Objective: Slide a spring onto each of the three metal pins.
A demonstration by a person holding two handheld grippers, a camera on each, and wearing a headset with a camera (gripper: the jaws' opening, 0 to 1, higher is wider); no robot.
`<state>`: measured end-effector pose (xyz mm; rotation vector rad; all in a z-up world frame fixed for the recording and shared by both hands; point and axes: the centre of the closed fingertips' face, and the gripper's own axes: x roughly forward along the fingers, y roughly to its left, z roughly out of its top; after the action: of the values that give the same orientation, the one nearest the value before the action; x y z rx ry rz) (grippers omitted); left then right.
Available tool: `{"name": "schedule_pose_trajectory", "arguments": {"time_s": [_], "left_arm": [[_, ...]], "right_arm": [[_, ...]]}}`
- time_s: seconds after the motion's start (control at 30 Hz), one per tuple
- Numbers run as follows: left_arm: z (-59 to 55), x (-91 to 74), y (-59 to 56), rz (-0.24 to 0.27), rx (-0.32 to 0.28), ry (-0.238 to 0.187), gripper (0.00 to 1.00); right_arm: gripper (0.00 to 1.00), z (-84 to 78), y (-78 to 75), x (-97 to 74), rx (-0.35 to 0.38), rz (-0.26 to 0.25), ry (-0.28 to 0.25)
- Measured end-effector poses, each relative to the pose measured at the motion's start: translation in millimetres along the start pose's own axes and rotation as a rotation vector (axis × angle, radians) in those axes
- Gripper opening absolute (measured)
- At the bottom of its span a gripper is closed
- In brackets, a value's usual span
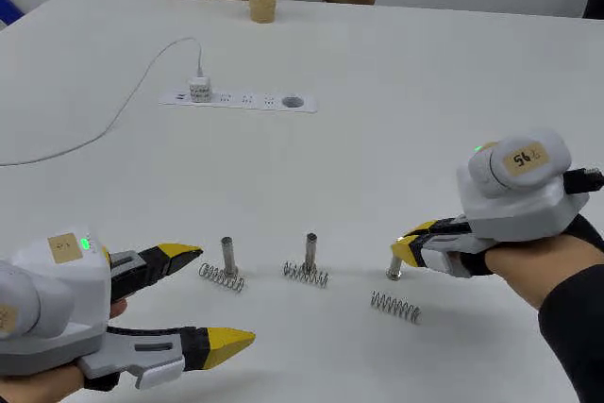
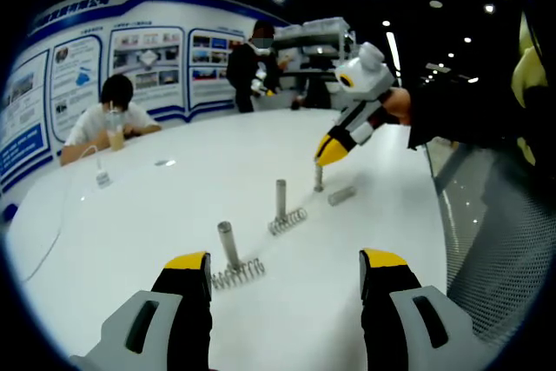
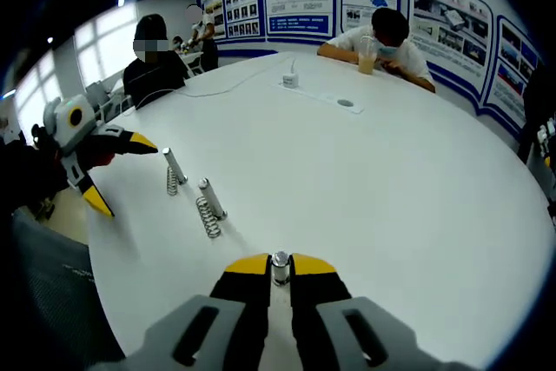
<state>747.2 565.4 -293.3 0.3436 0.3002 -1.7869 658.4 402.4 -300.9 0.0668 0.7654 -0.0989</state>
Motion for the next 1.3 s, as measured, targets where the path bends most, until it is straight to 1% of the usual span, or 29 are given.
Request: {"name": "schedule_pose_trajectory", "arguments": {"time_s": [0.43,0.7,0.8,0.87,1.0,1.13,1.3], "left_arm": [[0.5,0.4,-3.2,-0.002,0.001,-0.001,0.71],[0.3,-0.3,-4.6,-0.001,0.0,-0.001,0.71],[0.3,-0.3,-4.5,0.0,-0.001,-0.002,0.71],[0.2,0.0,-4.6,-0.001,-0.002,-0.002,0.71],[-0.1,0.7,-5.6,-0.004,-0.001,-0.001,0.71],[-0.6,1.3,-6.2,-0.005,-0.002,0.0,0.71],[-0.1,1.8,-7.9,-0.008,-0.002,-0.001,0.71]], "right_arm": [[0.11,0.0,1.0,-2.0,-0.007,0.006,-0.015],[0.12,-0.1,0.9,-12.5,-0.015,0.003,-0.022],[0.12,-3.4,3.1,-16.2,-0.025,0.008,-0.013],[0.12,-6.4,5.8,-18.7,-0.036,0.016,-0.003],[0.12,-13.4,17.4,-21.4,-0.067,0.052,0.025],[0.12,-16.4,26.1,-19.2,-0.093,0.087,0.046],[0.12,-20.8,38.6,-12.9,-0.155,0.133,0.089]]}}
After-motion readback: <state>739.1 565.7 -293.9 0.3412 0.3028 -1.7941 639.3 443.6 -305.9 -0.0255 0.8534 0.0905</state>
